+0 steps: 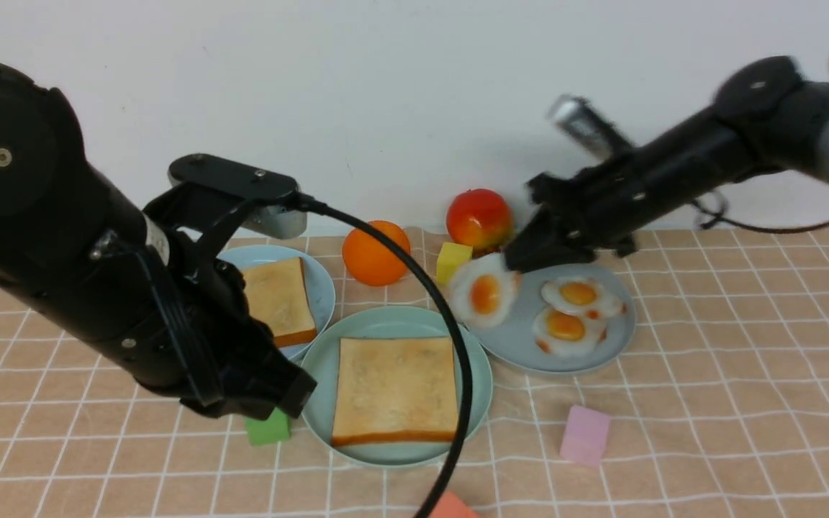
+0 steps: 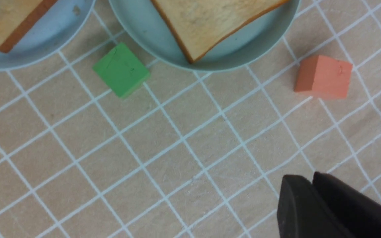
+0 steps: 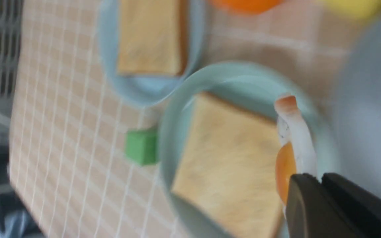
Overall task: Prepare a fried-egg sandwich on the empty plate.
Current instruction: Use the right arm to place the fried egg on the slice of bread in the middle
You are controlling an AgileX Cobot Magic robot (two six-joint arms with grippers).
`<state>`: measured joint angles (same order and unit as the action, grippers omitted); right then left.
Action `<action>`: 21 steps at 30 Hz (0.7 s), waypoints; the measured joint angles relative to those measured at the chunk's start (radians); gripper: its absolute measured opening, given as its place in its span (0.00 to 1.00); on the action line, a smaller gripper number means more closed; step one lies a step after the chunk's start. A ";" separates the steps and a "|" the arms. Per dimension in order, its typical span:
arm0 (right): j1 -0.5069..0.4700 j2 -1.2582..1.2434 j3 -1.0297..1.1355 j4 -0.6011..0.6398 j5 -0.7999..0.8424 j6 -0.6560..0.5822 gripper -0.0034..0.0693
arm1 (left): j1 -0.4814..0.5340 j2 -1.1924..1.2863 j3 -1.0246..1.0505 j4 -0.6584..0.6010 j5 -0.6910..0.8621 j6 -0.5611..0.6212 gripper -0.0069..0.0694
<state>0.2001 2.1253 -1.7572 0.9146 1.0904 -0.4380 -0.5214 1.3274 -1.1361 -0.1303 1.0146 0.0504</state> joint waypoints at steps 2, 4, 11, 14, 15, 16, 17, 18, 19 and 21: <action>0.038 0.000 0.000 0.007 0.001 -0.002 0.11 | 0.000 0.000 0.000 0.003 0.003 0.000 0.18; 0.083 0.004 0.000 0.012 0.001 -0.004 0.11 | 0.000 0.000 0.000 0.005 0.003 0.000 0.18; 0.175 0.086 0.000 0.018 -0.032 -0.005 0.10 | 0.000 0.000 0.000 0.005 0.005 -0.001 0.19; 0.177 0.109 0.000 0.023 -0.053 -0.004 0.10 | 0.000 0.000 0.000 0.005 0.005 -0.001 0.19; 0.177 0.111 0.000 0.021 -0.057 -0.004 0.10 | 0.000 0.000 0.000 0.005 0.005 -0.001 0.19; 0.177 0.117 0.000 0.010 -0.062 -0.001 0.10 | 0.000 0.000 0.000 0.005 0.005 -0.001 0.20; 0.177 0.117 0.000 -0.002 -0.071 0.004 0.10 | 0.000 0.000 0.000 0.005 0.006 -0.001 0.20; 0.177 0.117 0.000 -0.013 -0.075 0.008 0.11 | 0.000 0.000 0.000 0.005 0.006 -0.001 0.20; 0.178 0.117 0.000 -0.022 -0.078 0.014 0.11 | 0.000 0.000 0.000 0.005 0.007 -0.001 0.20; 0.179 0.117 0.000 -0.054 -0.081 0.026 0.14 | 0.000 0.000 0.000 0.004 0.009 -0.001 0.20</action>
<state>0.3793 2.2426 -1.7572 0.8602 1.0093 -0.4122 -0.5214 1.3274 -1.1361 -0.1259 1.0232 0.0493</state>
